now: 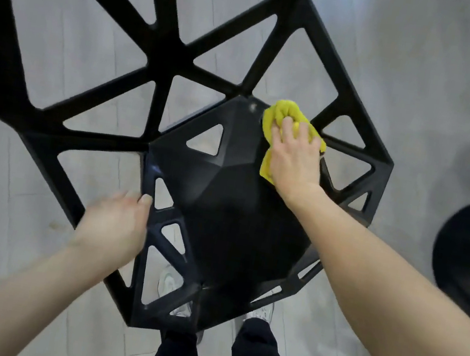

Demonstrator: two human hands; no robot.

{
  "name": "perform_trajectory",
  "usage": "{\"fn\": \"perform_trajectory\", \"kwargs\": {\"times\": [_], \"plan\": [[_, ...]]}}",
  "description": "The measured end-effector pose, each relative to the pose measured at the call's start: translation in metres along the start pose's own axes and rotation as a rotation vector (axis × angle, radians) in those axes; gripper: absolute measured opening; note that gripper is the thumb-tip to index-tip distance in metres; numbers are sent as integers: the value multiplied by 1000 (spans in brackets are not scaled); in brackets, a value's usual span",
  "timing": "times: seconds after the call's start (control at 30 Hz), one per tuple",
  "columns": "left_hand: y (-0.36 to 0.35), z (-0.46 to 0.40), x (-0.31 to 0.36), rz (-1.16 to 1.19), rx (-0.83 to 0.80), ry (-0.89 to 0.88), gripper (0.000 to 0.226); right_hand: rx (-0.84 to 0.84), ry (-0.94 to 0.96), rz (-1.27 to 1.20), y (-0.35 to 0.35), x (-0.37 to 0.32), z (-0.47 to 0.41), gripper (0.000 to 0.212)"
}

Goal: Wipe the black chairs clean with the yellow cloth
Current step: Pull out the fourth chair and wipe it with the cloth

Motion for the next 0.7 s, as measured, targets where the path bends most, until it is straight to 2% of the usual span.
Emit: {"fn": "perform_trajectory", "kwargs": {"times": [0.1,0.17,0.23,0.33,0.4,0.47,0.57,0.63,0.7], "plan": [[9,-24,61,235,151,-81,33,-130,-167,20,-8,59,81,63],[24,-47,96,301,230,-127,41,-109,-224,-18,-8,87,104,59],[35,-70,122,313,195,-144,55,5,-229,-111,-7,84,86,57],[39,-97,136,243,197,-112,67,205,-47,-144,-9,38,39,62],[35,-112,132,202,193,-30,69,182,28,-125,-18,24,33,59],[23,-123,125,187,54,53,77,117,-6,-145,-25,33,62,58],[3,-128,119,153,-89,65,94,26,-116,-312,-26,63,135,60],[-4,-127,119,138,-103,37,100,99,-257,-396,-22,101,149,61],[-7,-127,120,118,-96,40,104,277,-485,-415,-20,142,134,64]]}}
Point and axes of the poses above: each hand's wrist, its own z-axis away from the middle knuckle, its own y-axis out of the back of the hand, x = y × z, the point moved 4 cm from there along -z, towards the middle knuckle, and after that the axes turned 13 degrees about x, right-handed, at the moved point
